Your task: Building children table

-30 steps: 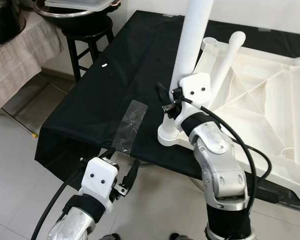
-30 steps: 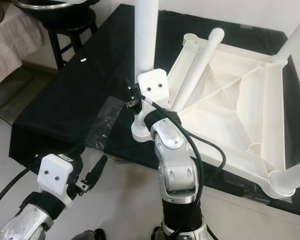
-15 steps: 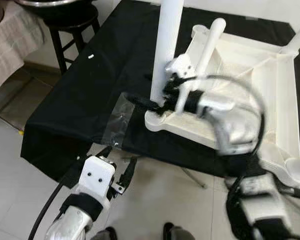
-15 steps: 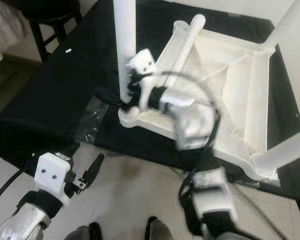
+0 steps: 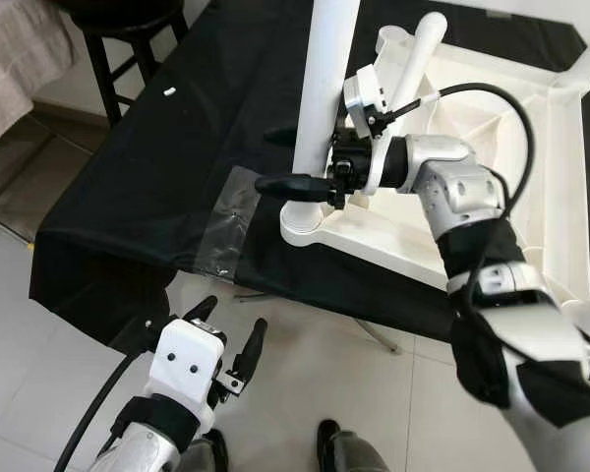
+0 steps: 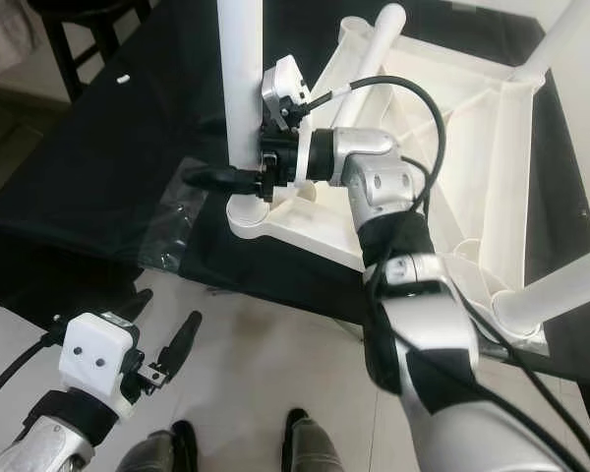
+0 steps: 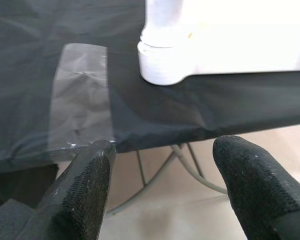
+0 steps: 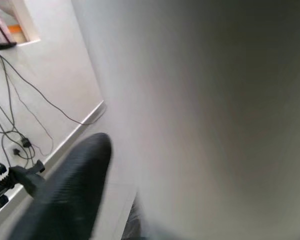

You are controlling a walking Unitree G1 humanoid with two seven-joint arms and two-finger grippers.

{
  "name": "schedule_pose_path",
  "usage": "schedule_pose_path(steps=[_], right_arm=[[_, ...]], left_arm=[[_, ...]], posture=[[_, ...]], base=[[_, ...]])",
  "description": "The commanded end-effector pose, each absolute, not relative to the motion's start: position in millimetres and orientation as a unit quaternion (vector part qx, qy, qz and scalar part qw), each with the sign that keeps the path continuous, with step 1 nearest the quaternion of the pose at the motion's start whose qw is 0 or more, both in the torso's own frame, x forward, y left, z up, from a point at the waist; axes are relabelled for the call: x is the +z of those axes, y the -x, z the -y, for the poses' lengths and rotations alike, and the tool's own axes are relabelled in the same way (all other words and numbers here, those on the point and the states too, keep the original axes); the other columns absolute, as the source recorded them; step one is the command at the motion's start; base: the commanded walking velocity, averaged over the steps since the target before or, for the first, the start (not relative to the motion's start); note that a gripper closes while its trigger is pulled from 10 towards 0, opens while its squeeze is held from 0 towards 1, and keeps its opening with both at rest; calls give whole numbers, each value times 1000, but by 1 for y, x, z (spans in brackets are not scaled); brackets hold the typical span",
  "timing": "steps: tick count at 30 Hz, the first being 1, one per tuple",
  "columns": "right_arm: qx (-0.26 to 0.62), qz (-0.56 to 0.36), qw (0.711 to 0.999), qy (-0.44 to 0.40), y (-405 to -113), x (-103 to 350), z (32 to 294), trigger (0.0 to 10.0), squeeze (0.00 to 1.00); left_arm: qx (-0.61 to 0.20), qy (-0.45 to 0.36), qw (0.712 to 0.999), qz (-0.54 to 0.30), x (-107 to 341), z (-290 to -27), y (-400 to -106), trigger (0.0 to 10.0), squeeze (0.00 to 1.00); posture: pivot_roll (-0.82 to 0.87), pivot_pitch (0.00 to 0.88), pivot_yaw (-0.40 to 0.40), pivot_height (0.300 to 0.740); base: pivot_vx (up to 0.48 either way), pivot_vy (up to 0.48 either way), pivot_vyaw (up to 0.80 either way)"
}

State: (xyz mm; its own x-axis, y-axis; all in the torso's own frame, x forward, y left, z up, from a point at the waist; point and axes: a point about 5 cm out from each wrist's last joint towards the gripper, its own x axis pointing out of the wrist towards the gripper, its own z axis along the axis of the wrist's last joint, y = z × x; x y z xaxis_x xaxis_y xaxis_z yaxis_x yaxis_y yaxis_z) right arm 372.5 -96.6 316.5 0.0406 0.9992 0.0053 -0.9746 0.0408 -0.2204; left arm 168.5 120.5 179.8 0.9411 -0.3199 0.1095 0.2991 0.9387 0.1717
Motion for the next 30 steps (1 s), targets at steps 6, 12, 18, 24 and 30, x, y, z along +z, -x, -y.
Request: schedule_pose_path(steps=[6, 12, 18, 24, 30], right_arm=[[728, 81, 676, 84, -372, 320, 95, 0, 0], [695, 103, 703, 110, -375, 319, 98, 0, 0], [361, 90, 926, 62, -377, 274, 81, 0, 0], [208, 18, 978, -16, -315, 212, 56, 0, 0], [270, 43, 962, -31, -314, 217, 18, 0, 0]], left_arm=[[-161, -75, 983, 53, 178, -118, -163, 10000, 0], [-160, -75, 983, 52, 176, -118, -165, 10000, 0], [-156, -75, 984, 53, 175, -119, -167, 10000, 0], [-161, -78, 982, 56, 176, -120, -173, 10000, 0], [-170, -81, 981, 58, 172, -121, -182, 10000, 0]], posture=[[103, 366, -73, 740], [76, 341, -83, 740], [46, 327, -90, 740], [29, 331, -68, 740], [18, 287, -43, 740]], base=[[0, 0, 0], [0, 0, 0], [0, 0, 0], [0, 0, 0], [0, 0, 0]])
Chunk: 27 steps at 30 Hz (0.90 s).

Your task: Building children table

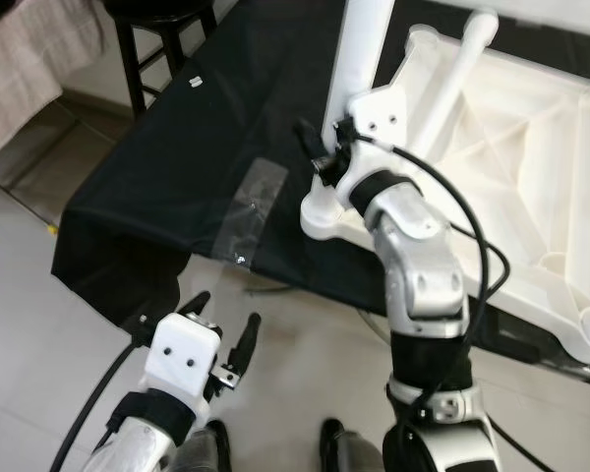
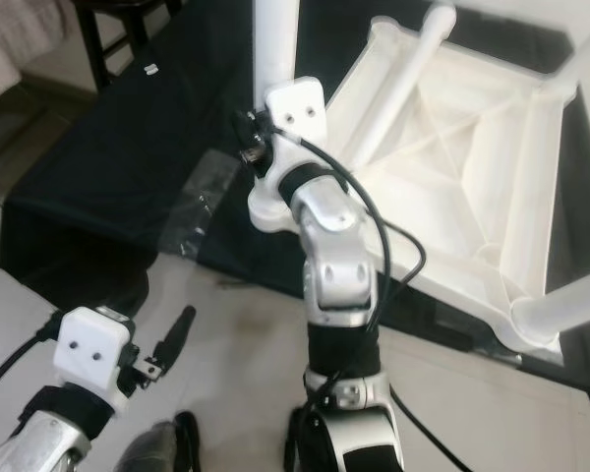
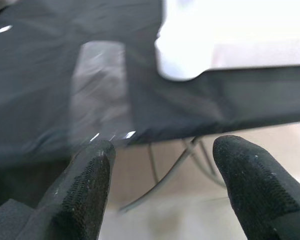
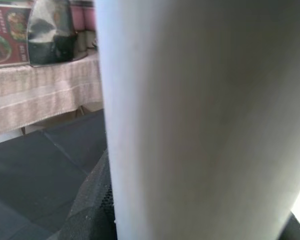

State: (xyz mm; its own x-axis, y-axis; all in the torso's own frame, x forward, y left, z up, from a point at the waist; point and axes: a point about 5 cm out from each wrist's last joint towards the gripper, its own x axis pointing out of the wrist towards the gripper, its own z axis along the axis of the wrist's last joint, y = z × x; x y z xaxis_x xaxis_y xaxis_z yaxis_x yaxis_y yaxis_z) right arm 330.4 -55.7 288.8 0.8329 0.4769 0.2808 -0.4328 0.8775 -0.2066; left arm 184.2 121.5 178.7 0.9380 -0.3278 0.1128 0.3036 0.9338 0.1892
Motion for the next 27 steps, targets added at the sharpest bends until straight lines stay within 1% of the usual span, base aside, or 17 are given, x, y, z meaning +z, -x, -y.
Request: schedule_pose_path(steps=[1, 2, 4, 5, 6, 8, 9, 11, 13, 14, 15, 16, 17, 18, 19, 22, 27], right_arm=[[267, 46, 962, -32, -315, 221, 15, 0, 0], [265, 46, 963, -35, -316, 224, 15, 9255, 0], [262, 44, 963, -37, -317, 227, 16, 9255, 0], [267, 42, 962, -36, -315, 231, 15, 10000, 0], [286, 49, 956, -44, -316, 239, 17, 10000, 1000], [300, 54, 951, -49, -316, 244, 18, 10000, 1000], [337, 67, 937, -57, -320, 254, 21, 10000, 1000], [337, 67, 937, -57, -320, 254, 21, 10000, 1000], [442, 100, 890, -55, -330, 276, 32, 10000, 1000], [442, 100, 890, -55, -330, 276, 32, 10000, 1000], [485, 108, 867, -50, -332, 283, 36, 10000, 898], [531, 119, 839, -21, -333, 286, 39, 10000, 584], [557, 124, 821, 0, -334, 287, 41, 10000, 584], [580, 126, 804, 35, -337, 285, 44, 10000, 0], [591, 125, 795, 58, -340, 284, 47, 10000, 0], [594, 119, 794, 57, -346, 285, 51, 10000, 0], [610, 101, 786, 23, -372, 293, 65, 10000, 0]], left_arm=[[-169, -82, 981, 58, 172, -122, -184, 10000, 0], [-166, -84, 981, 58, 171, -123, -185, 10000, 0], [-164, -85, 981, 58, 171, -124, -185, 10000, 0], [-162, -87, 981, 58, 171, -125, -185, 10000, 0], [-159, -88, 982, 58, 171, -126, -185, 10000, 0], [-158, -89, 982, 58, 171, -126, -185, 10000, 0], [-156, -89, 982, 58, 171, -127, -185, 10000, 0], [-156, -89, 982, 58, 171, -127, -185, 10000, 0], [-154, -90, 982, 60, 171, -128, -185, 10000, 0], [-154, -90, 982, 60, 171, -128, -185, 10000, 0], [-154, -90, 982, 61, 171, -127, -185, 10000, 0], [-154, -89, 982, 61, 172, -127, -185, 10000, 0], [-155, -89, 982, 62, 172, -126, -184, 10000, 0], [-156, -88, 982, 62, 173, -125, -183, 10000, 0], [-157, -88, 982, 62, 173, -125, -182, 10000, 0], [-157, -87, 982, 62, 173, -125, -180, 10000, 0], [-153, -85, 983, 58, 175, -125, -172, 10000, 0]], posture=[[23, 276, -42, 740], [29, 275, -44, 740], [29, 275, -44, 740], [38, 274, -50, 740], [42, 273, -51, 740], [47, 274, -54, 740], [50, 273, -56, 740], [50, 273, -56, 740], [48, 274, -61, 740], [48, 274, -61, 740], [50, 277, -59, 740], [55, 280, -58, 740], [57, 285, -57, 740], [67, 293, -56, 740], [67, 293, -56, 740], [75, 301, -56, 740], [97, 330, -58, 740]], base=[[0, 0, 0], [0, 0, 0], [0, 0, 0], [0, 0, 0], [0, 0, 0], [0, 0, 0], [0, 0, 0], [0, 0, 0], [0, 0, 0], [0, 0, 0], [0, 0, 0], [0, 0, 0], [0, 0, 0], [0, 0, 0], [0, 0, 0], [0, 0, 0], [0, 0, 0]])
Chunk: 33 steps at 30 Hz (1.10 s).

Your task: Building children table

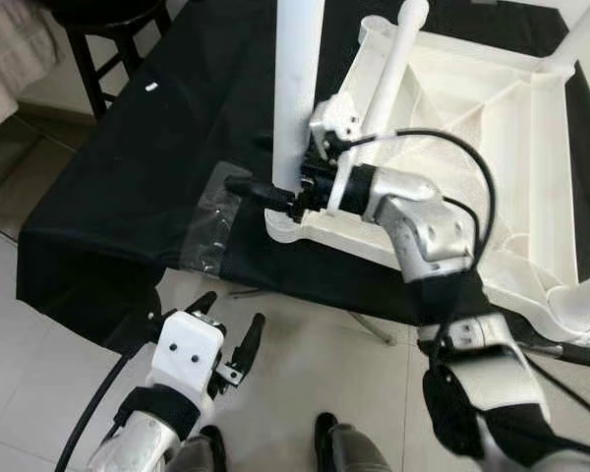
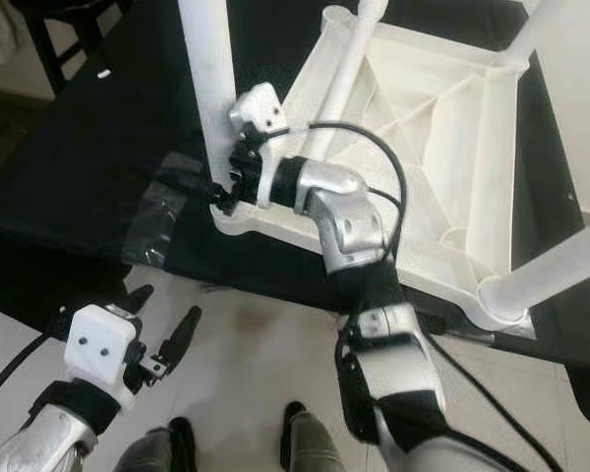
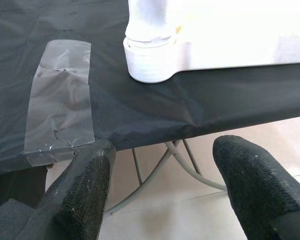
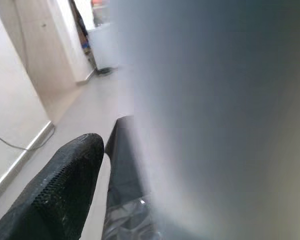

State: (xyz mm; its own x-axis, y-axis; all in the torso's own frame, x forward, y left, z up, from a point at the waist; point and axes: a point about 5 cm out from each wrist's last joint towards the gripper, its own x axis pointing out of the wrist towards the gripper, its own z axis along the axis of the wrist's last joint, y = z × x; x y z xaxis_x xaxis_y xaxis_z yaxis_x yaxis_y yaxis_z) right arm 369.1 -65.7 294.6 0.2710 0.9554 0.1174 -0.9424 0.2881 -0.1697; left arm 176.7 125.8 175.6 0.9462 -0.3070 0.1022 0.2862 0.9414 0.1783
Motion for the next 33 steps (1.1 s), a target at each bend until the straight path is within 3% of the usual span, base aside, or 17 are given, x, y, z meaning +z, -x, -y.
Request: schedule_pose_path(steps=[1, 6, 7, 11, 13, 14, 22, 27, 29, 30, 33], right_arm=[[610, 101, 786, 23, -372, 293, 65, 10000, 0], [653, 92, 751, 26, -377, 298, 67, 10000, 0], [685, 90, 722, 38, -375, 303, 67, 10000, 0], [699, 89, 708, 46, -374, 305, 68, 10000, 0], [708, 86, 699, 54, -375, 311, 68, 1686, 0], [713, 86, 693, 59, -375, 314, 68, 0, 0], [723, 91, 680, 80, -375, 324, 71, 0, 0], [703, 107, 695, 105, -377, 324, 79, 0, 0], [674, 109, 722, 112, -379, 314, 83, 0, 0], [674, 109, 722, 112, -379, 314, 83, 0, 0], [585, 87, 803, 70, -372, 278, 78, 0, 0]], left_arm=[[-153, -85, 983, 58, 175, -125, -172, 10000, 0], [-153, -84, 983, 57, 177, -124, -167, 10000, 0], [-154, -83, 983, 56, 177, -123, -165, 10000, 0], [-154, -83, 983, 55, 177, -123, -164, 10000, 0], [-154, -82, 983, 54, 177, -122, -163, 10000, 0], [-154, -82, 983, 53, 177, -122, -163, 10000, 0], [-153, -82, 984, 51, 176, -122, -163, 10000, 0], [-152, -81, 984, 52, 175, -121, -167, 10000, 0], [-151, -80, 984, 54, 174, -120, -168, 10000, 0], [-151, -80, 984, 54, 174, -120, -168, 10000, 0], [-150, -78, 984, 56, 174, -120, -170, 10000, 0]], posture=[[97, 330, -58, 740], [111, 342, -61, 740], [117, 349, -64, 740], [117, 350, -65, 740], [114, 353, -66, 740], [114, 353, -66, 740], [106, 344, -67, 740], [86, 323, -69, 740], [69, 312, -81, 740], [69, 312, -81, 740], [51, 306, -94, 740]], base=[[0, 0, 0], [0, 0, 0], [0, 0, 0], [0, 0, 0], [0, 0, 0], [0, 0, 0], [0, 0, 0], [0, 0, 0], [0, 0, 0], [0, 0, 0], [0, 0, 0]])
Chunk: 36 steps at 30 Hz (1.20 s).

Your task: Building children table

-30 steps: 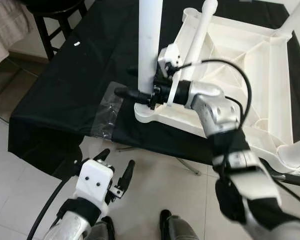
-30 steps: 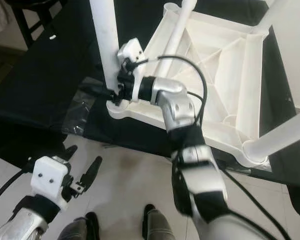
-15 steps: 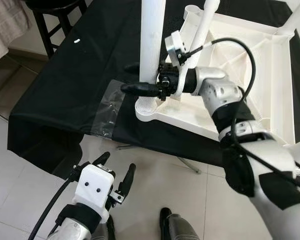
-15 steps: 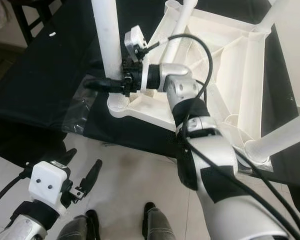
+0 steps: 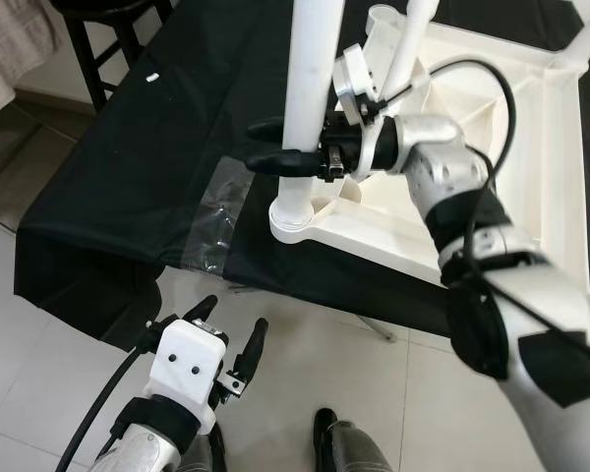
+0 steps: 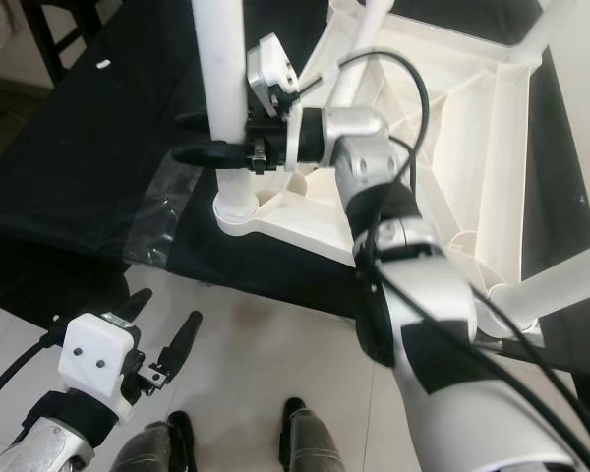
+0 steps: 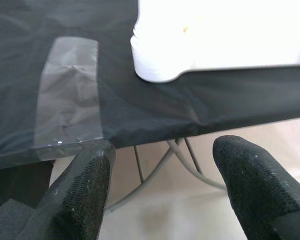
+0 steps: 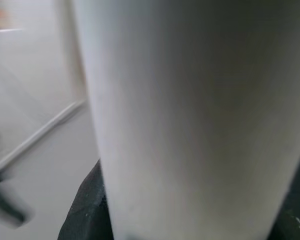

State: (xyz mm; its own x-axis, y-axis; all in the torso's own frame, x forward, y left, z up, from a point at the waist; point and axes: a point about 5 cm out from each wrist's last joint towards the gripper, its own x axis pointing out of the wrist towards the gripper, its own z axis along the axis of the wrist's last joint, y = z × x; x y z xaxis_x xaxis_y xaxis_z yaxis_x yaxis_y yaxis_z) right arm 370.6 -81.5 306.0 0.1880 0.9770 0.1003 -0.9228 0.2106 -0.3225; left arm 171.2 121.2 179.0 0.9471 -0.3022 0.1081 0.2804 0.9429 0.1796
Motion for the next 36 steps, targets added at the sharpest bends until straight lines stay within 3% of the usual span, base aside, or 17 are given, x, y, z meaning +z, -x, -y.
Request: schedule_pose_path(steps=[1, 2, 3, 5, 15, 16, 17, 18, 19, 20, 21, 26, 29, 30, 32, 33, 36], right_arm=[[458, 63, 884, 70, -366, 252, 67, 0, 0], [458, 63, 884, 70, -366, 252, 67, 0, 0], [277, 24, 958, 75, -332, 206, 57, 0, 0], [231, 8, 970, 70, -311, 190, 53, 0, 0], [252, -20, 968, 7, -302, 175, 27, 0, 0], [252, -22, 967, 10, -305, 180, 29, 2980, 0], [252, -22, 967, 10, -305, 180, 29, 2980, 0], [257, -15, 966, 16, -310, 188, 34, 10000, 0], [249, -10, 968, 16, -310, 197, 39, 10000, 149], [249, -10, 968, 16, -310, 197, 39, 10000, 149], [255, -2, 967, 18, -311, 205, 42, 10000, 1000], [359, 50, 932, 9, -328, 236, 49, 10000, 1000], [501, 103, 855, 92, -334, 258, 58, 10000, 1000], [549, 104, 820, 124, -336, 261, 63, 10000, 831], [575, 101, 799, 142, -336, 262, 66, 10000, 831], [602, 90, 777, 159, -341, 265, 70, 10000, 0], [610, 85, 767, 180, -349, 272, 73, 10000, 0]], left_arm=[[-151, -78, 984, 57, 174, -120, -171, 10000, 0], [-151, -78, 984, 57, 174, -120, -171, 10000, 0], [-151, -79, 984, 59, 175, -121, -173, 10000, 0], [-152, -80, 983, 59, 175, -122, -174, 10000, 0], [-164, -82, 981, 60, 173, -122, -184, 10000, 0], [-163, -84, 981, 60, 172, -123, -184, 10000, 0], [-163, -84, 981, 60, 172, -123, -184, 10000, 0], [-159, -86, 982, 61, 172, -123, -185, 10000, 0], [-155, -88, 982, 62, 173, -124, -185, 10000, 0], [-155, -88, 982, 62, 173, -124, -185, 10000, 0], [-152, -89, 982, 62, 173, -125, -184, 10000, 0], [-149, -90, 983, 63, 173, -126, -184, 10000, 0], [-150, -90, 983, 64, 174, -125, -184, 10000, 0], [-150, -89, 983, 65, 174, -125, -184, 10000, 0], [-151, -88, 982, 65, 174, -124, -183, 10000, 0], [-152, -87, 982, 65, 174, -123, -182, 10000, 0], [-152, -86, 982, 65, 175, -122, -180, 10000, 0]], posture=[[61, 306, -92, 740], [61, 306, -92, 740], [36, 313, -75, 740], [36, 313, -75, 740], [19, 282, -45, 740], [23, 279, -47, 740], [23, 279, -47, 740], [39, 283, -59, 740], [41, 283, -61, 740], [41, 283, -61, 740], [41, 283, -61, 740], [57, 286, -68, 740], [54, 292, -70, 740], [55, 293, -69, 740], [59, 297, -68, 740], [67, 302, -69, 740], [76, 309, -71, 740]], base=[[0, 0, 0], [0, 0, 0], [0, 0, 0], [0, 0, 0], [0, 0, 0], [0, 0, 0], [0, 0, 0], [0, 0, 0], [0, 0, 0], [0, 0, 0], [0, 0, 0], [0, 0, 0], [0, 0, 0], [0, 0, 0], [0, 0, 0], [0, 0, 0], [0, 0, 0]])
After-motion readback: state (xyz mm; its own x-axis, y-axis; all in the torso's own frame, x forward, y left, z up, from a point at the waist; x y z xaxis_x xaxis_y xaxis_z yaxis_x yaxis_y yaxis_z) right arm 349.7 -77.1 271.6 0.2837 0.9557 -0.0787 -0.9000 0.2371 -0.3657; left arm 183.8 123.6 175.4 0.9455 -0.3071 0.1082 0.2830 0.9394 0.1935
